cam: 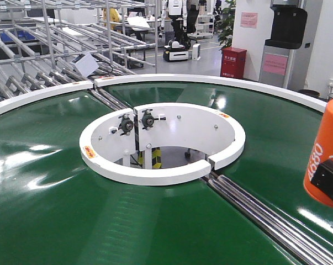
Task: Grab orange capacitor from left shelf to right conveyor
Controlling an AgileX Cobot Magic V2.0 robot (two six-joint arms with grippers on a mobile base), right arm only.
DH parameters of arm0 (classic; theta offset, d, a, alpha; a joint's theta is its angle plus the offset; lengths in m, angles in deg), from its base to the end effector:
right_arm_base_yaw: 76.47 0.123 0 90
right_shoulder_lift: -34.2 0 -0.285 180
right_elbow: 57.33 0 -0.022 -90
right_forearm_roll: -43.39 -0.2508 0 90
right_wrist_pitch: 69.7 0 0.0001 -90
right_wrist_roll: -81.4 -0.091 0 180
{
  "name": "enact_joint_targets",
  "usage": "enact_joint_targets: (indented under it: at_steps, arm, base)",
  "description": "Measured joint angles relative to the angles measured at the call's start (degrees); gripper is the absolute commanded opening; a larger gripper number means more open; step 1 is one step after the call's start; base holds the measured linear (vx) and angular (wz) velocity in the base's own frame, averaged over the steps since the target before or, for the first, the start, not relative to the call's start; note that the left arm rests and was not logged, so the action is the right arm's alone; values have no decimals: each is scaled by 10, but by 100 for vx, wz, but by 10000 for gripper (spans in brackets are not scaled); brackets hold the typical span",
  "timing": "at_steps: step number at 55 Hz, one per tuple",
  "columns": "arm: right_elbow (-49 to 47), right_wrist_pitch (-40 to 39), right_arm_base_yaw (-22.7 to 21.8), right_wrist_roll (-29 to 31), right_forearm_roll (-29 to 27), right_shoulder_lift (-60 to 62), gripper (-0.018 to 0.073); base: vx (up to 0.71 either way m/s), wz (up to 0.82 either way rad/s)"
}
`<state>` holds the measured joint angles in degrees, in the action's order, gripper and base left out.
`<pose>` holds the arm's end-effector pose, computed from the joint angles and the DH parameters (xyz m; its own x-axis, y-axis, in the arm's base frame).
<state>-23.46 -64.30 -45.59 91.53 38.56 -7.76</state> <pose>0.0990 0.0601 0.4101 0.1788 -0.0011 -0.9839 -0.5055 0.8578 -0.0929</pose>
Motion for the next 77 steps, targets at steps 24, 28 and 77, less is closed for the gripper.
enact_joint_targets:
  at_steps: [24, 28, 77]
  arm:
    - [0, -72, 0, 0, 0, 0, -7]
    - [0, -72, 0, 0, 0, 2, -7]
    - [0, -260, -39, 6, -98, -358, -7]
  base:
    - [0, 1]
    - [0, 0]
    - [0, 0]
